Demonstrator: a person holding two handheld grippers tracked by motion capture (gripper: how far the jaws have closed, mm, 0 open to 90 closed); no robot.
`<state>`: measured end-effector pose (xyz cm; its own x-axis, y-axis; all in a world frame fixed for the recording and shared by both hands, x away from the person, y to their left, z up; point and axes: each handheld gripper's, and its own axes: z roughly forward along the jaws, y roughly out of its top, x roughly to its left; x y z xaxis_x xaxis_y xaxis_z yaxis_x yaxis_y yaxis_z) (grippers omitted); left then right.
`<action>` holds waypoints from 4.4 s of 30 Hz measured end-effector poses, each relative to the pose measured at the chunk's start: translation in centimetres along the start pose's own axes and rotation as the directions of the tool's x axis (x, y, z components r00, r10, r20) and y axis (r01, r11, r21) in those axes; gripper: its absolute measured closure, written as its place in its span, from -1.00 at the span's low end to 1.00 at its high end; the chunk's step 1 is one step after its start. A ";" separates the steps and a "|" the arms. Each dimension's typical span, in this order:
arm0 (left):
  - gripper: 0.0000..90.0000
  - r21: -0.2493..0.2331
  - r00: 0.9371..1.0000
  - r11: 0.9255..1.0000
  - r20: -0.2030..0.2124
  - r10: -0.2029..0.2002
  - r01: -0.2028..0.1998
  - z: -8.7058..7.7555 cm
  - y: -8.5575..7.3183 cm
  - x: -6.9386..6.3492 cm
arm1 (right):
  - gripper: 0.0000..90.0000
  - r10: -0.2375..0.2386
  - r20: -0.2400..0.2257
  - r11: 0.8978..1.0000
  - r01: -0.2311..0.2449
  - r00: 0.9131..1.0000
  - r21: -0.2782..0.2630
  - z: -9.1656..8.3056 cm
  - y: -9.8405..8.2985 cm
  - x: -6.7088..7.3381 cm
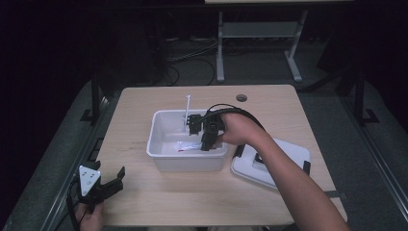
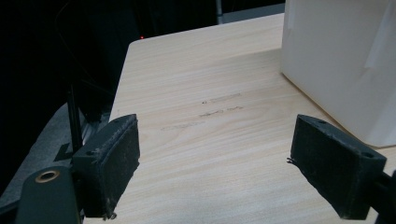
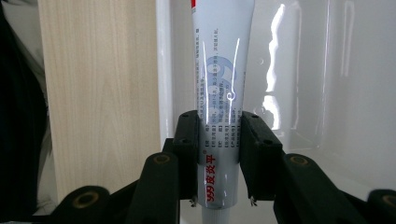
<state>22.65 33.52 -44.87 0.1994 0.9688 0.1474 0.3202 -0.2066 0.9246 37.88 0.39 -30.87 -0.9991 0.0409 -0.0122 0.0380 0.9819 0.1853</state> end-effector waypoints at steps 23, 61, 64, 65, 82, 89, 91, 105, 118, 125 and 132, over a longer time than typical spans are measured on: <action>-0.67 0.000 1.000 1.000 -0.002 0.004 -0.004 -0.1 0.0 0.0 | 0.54 0.029 -0.041 1.000 -0.029 0.999 0.007 2.7 -0.3 -1.1; -0.67 -0.002 1.000 1.000 -0.007 -0.002 0.002 -0.1 0.0 0.1 | 0.40 0.077 -0.081 0.997 -0.075 0.994 0.019 5.9 -0.4 -2.1; -0.67 -0.002 1.000 1.000 -0.006 -0.001 0.001 -0.1 0.0 0.1 | 0.40 0.083 -0.077 0.997 -0.082 0.994 0.016 5.7 -0.5 -2.0; -0.67 -0.002 1.000 1.000 -0.005 0.000 0.000 -0.1 0.0 0.1 | 0.40 0.084 -0.075 0.996 -0.083 0.994 0.014 5.6 -0.5 -2.1; -0.67 0.000 1.000 1.000 -0.001 0.002 -0.002 0.0 -0.1 0.0 | 0.36 0.092 -0.044 0.995 -0.093 0.995 -0.027 2.6 -0.9 -2.2; -0.67 -0.002 1.000 1.000 -0.003 0.001 -0.001 0.0 -0.1 -0.1 | 0.34 0.103 -0.029 0.994 -0.104 0.994 -0.032 1.1 -1.2 -2.0; -0.67 -0.002 1.000 1.000 -0.003 0.001 -0.001 0.0 -0.1 -0.1 | 0.34 0.098 -0.024 0.994 -0.099 0.995 -0.039 0.7 -1.3 -2.0; -0.67 0.000 1.000 1.000 -0.003 0.003 -0.003 0.0 0.0 -0.1 | 0.25 0.126 0.015 0.991 -0.126 0.992 -0.043 -1.9 -3.3 -1.7; -0.67 0.008 1.000 1.000 -0.002 0.013 -0.013 0.0 0.0 -0.1 | 0.14 0.156 0.042 0.987 -0.154 0.987 -0.050 -3.2 -5.3 -1.4; -0.67 0.004 1.000 1.000 -0.002 0.011 -0.011 0.1 -0.1 -0.1 | 0.12 0.178 0.048 0.983 -0.176 0.983 -0.045 -3.2 -6.8 -1.3; -0.67 0.007 1.000 1.000 -0.002 0.012 -0.012 0.1 -0.1 -0.2 | 0.11 0.201 0.052 0.979 -0.198 0.978 -0.044 -3.0 -8.7 -1.2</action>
<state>22.66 33.37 -44.98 0.2012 0.9664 0.1597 0.3239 -0.2195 0.9203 38.69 -8.78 -29.50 -0.9687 0.2467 -0.0260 0.2346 0.9452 0.2272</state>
